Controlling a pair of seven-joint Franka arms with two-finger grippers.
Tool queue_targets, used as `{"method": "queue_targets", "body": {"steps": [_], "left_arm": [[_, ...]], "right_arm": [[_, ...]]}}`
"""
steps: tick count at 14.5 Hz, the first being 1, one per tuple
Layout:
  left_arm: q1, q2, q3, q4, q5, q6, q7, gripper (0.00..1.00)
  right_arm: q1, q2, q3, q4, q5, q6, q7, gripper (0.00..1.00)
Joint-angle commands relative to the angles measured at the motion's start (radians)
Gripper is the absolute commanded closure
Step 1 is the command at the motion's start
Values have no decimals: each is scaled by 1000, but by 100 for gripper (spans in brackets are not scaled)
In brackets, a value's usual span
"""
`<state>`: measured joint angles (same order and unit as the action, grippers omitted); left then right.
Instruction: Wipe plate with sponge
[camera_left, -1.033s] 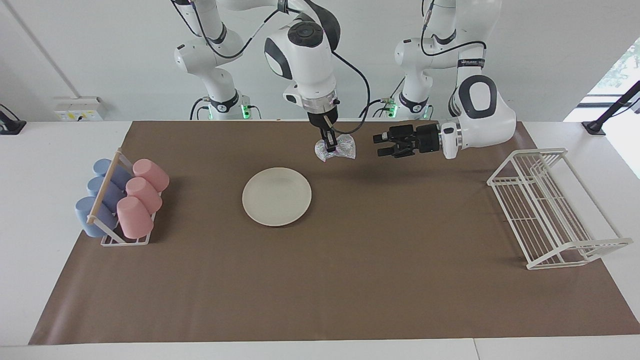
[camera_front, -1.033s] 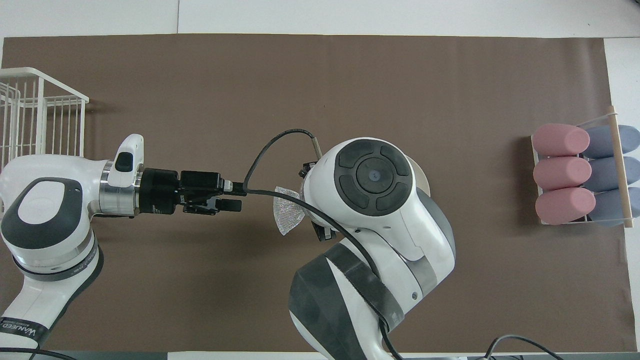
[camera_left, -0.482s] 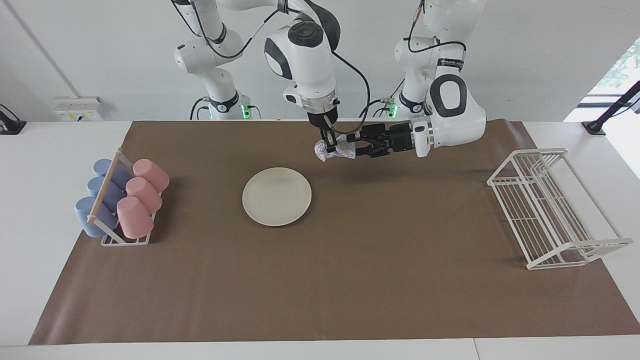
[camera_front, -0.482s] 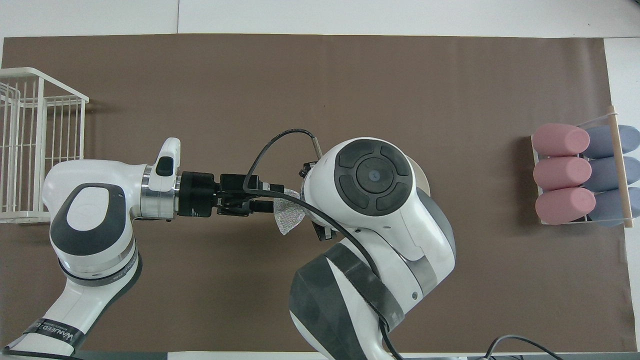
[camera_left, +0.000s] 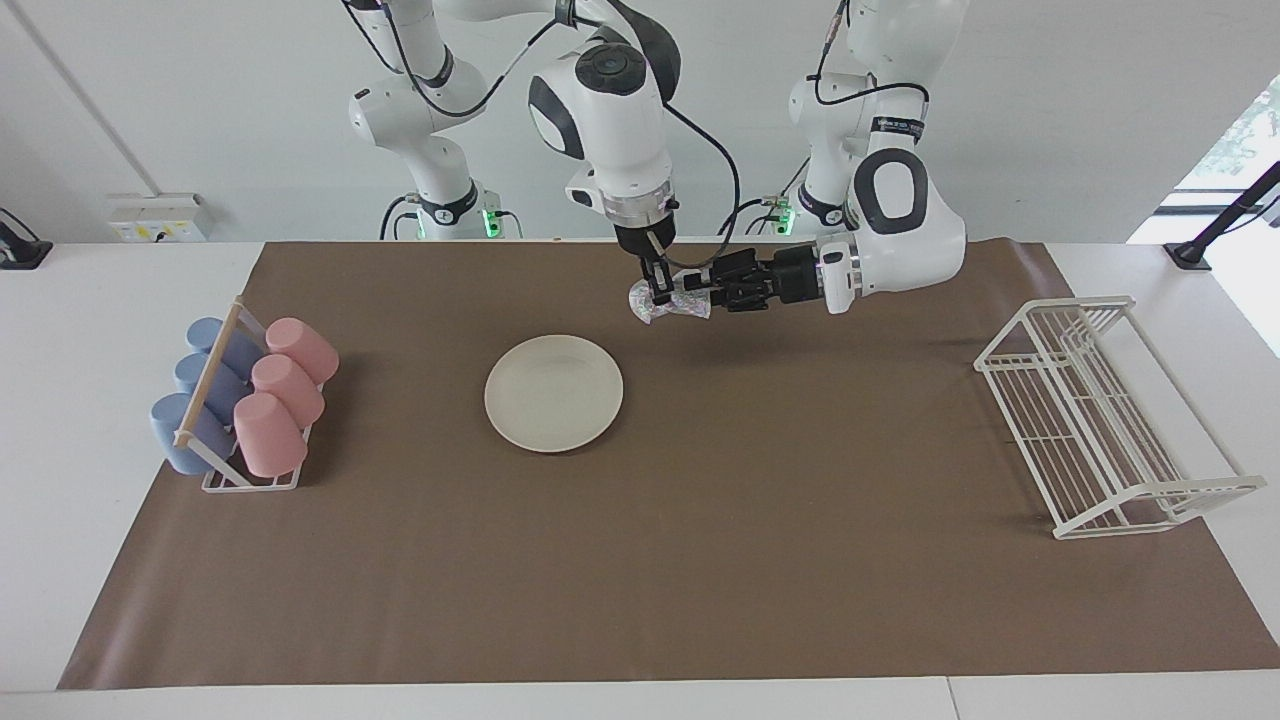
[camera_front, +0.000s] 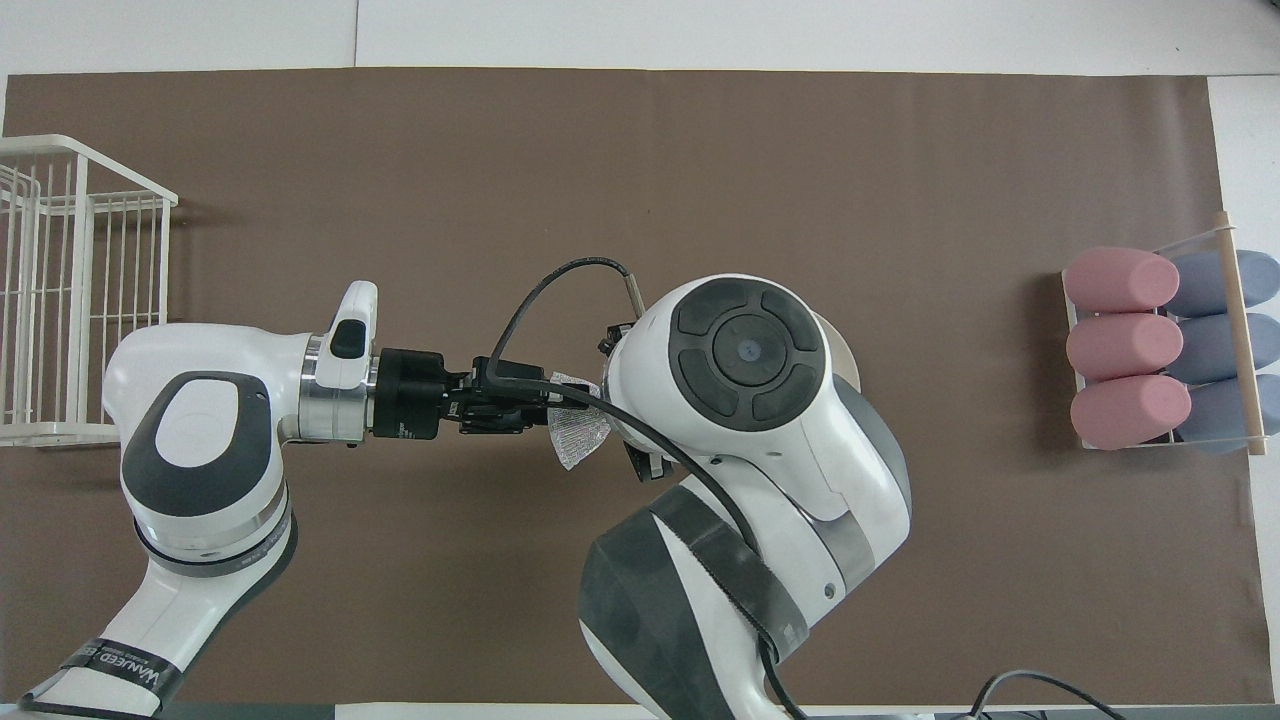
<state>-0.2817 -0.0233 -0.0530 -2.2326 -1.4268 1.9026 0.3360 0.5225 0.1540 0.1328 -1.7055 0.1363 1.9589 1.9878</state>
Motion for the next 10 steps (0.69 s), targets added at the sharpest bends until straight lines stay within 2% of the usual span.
{"method": "queue_targets", "body": {"steps": [1,7,8,9,10], "left_arm": [[-17,-6,10,-15,-20,24,17,100],[-10,-9,12,-21,-18,15,15,100],[-8,-9,12,-21,-18,15,14,100],[-8,-9,13,-21,-18,15,14,100],[-7,-9,13,-21,-18,15,14,100]], "right_arm": [[-4,-2,4,-2,-27,-8,17,100],[-16,-2,-1,6,-12,-15,5,100],[-27,-11,-2,1,-7,-11,5,13],[-26,-14,-4,0,-6,1,17,0],[-32,-21,-2,-2,-7,3,11,0]]}}
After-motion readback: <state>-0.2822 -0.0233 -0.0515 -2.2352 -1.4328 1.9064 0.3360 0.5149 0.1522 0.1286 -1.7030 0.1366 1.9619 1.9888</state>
